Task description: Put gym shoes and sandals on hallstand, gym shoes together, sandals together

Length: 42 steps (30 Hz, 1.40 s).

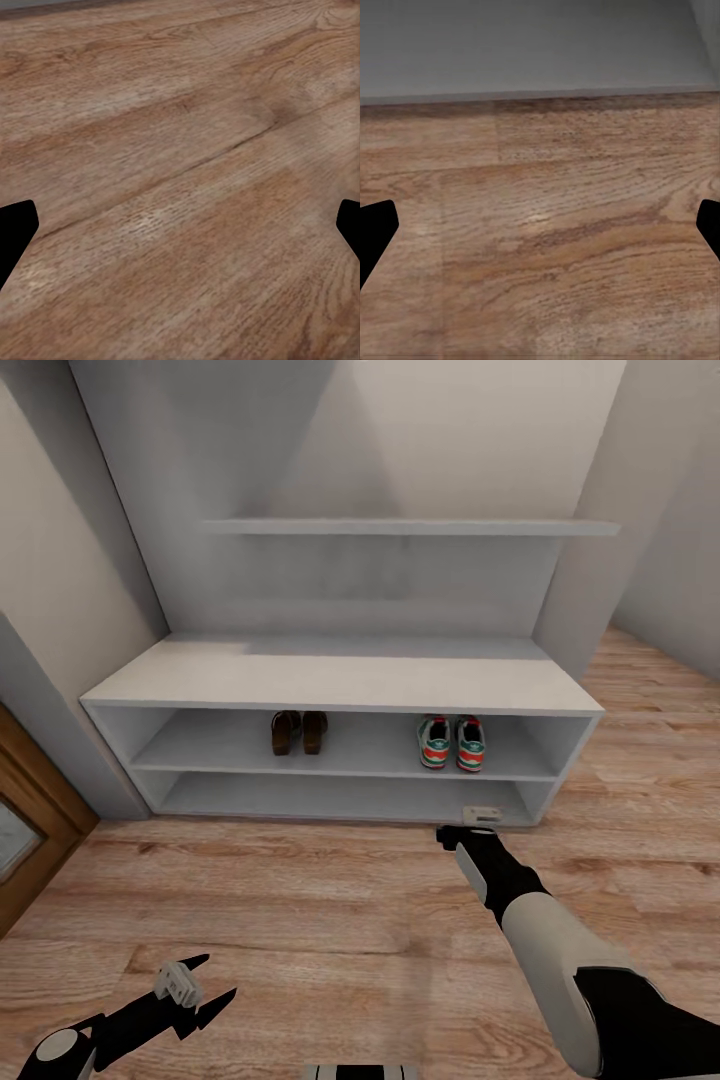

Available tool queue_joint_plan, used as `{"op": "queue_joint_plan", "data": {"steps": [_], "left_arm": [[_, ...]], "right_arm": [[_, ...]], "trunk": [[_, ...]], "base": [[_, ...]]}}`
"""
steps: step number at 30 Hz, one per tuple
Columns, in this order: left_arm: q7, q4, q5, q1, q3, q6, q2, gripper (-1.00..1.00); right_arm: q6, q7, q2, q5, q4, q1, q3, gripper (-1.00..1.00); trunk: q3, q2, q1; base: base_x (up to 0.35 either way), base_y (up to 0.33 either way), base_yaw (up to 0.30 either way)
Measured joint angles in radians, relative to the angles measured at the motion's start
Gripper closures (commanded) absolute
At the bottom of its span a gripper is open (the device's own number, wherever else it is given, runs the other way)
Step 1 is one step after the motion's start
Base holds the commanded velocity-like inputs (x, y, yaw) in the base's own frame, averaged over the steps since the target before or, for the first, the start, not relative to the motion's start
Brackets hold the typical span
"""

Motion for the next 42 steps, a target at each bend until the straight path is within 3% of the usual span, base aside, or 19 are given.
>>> {"op": "queue_joint_plan", "data": {"steps": [14,32,35,42], "left_arm": [[0.001,0.0,0.0,0.0,0.001,0.0,0.001,-1.0],[0.005,0.0,0.0,0.0,0.007,0.002,0.002,-1.0],[0.007,0.0,0.0,0.0,0.008,0.002,0.002,-1.0],[0.008,0.002,0.0,0.0,0.012,0.004,0.003,-1.0]], "right_arm": [[-0.146,0.029,0.0,0.0,0.024,0.087,0.0,-1.0],[-0.518,0.064,-0.003,0.003,0.228,0.206,0.0,-1.0],[-0.626,0.066,-0.009,0.039,0.279,0.232,0.0,-1.0],[-0.745,0.068,-0.01,0.151,0.326,0.296,0.0,-1.0]], "trunk": [[0.0,0.0,0.0],[0.0,0.0,0.0],[0.011,0.001,-0.001],[0.038,0.002,-0.005]], "base": [[0.0,0.0,0.0],[0.0,0.0,0.0],[0.0,0.0,0.0],[0.0,0.0,0.0]]}}
